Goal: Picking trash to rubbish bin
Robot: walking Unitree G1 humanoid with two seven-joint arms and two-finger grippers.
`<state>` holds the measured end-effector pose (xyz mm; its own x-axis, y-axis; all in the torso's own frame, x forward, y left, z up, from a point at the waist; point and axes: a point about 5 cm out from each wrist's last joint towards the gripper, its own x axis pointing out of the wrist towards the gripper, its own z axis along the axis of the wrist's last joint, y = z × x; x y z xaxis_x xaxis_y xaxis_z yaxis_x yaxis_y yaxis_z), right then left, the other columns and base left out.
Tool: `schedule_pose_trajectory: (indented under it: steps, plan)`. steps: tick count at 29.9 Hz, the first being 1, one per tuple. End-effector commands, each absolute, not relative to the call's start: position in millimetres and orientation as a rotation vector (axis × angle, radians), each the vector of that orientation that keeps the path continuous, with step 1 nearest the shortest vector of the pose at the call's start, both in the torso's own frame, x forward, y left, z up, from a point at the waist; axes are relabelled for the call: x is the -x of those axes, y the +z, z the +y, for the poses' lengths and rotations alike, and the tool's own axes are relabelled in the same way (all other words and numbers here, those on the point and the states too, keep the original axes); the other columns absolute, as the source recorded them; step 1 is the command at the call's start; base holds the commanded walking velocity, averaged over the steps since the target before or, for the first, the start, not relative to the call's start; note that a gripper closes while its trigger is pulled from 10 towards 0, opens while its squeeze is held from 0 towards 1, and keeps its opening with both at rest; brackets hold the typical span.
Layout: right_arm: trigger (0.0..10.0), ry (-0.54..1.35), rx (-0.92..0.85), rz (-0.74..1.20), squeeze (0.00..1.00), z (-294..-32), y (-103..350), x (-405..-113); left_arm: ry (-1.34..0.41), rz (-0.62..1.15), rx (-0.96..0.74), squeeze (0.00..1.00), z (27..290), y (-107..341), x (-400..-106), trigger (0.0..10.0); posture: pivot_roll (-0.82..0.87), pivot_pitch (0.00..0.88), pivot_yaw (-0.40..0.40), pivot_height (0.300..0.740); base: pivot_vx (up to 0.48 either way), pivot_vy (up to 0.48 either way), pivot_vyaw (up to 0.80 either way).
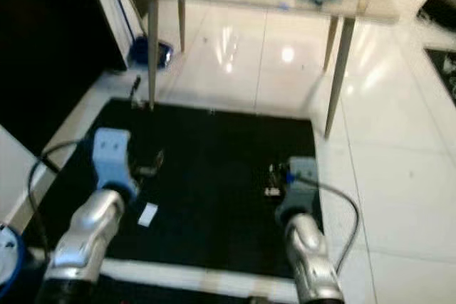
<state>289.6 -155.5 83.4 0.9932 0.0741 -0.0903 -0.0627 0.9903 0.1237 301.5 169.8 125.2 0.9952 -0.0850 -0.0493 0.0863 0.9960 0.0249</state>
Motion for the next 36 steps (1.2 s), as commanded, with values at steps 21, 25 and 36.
schedule_pose_trajectory:
  steps: [21,25,36]
  plan:
    - [10.0,0.092,-0.164,0.132,0.0,-146.7,73.8,-282.6,-0.071,0.073,-0.029,0.0,174.1,119.3,-300.1,10.0,0.03,0.149,0.012,0.74,0.319,0.0,0.0]
    - [10.0,0.09,-0.167,0.138,0.0,-147.1,72.6,-282.6,-0.085,0.074,-0.03,0.0,172.1,119.7,-300.1,10.0,0.03,0.158,0.014,0.74,0.324,0.0,0.0]
    - [10.0,0.093,-0.166,0.141,0.0,-147.2,72.7,-281.6,-0.073,0.076,-0.03,0.0,173.7,119.3,-299.1,10.0,0.03,0.161,0.015,0.74,0.327,0.0,0.0]
